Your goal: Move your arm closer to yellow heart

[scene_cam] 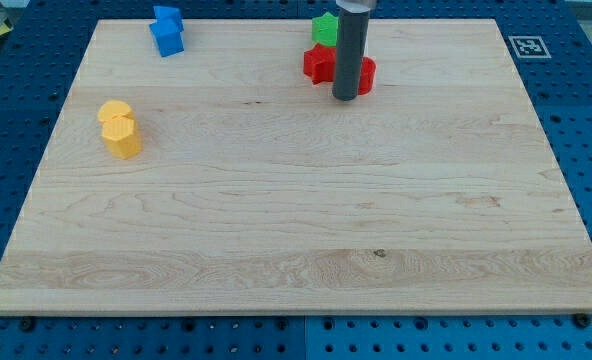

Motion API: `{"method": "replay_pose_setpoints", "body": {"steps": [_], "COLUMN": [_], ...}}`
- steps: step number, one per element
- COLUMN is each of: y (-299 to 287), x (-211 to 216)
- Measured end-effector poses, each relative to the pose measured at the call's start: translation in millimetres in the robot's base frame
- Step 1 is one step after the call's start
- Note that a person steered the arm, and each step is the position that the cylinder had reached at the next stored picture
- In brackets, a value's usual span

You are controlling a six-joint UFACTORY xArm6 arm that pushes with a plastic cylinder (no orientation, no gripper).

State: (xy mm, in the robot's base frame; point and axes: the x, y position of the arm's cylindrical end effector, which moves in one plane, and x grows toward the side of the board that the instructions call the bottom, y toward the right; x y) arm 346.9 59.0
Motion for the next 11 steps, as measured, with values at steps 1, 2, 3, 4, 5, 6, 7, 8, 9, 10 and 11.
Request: {"method": "replay_pose_setpoints", "body": {"steps": [1,2,3,4,5,6,7,8,9,10,11], "y": [-6.4,-57.4,-120.5,-192.6,-226.5,-242.1,-289.1,-303.6,-303.7,-299.4,-283.4], "x": [0.0,0.0,0.2,0.2,-1.4,-1.4,1.2,1.5,7.3,21.5,29.2]}}
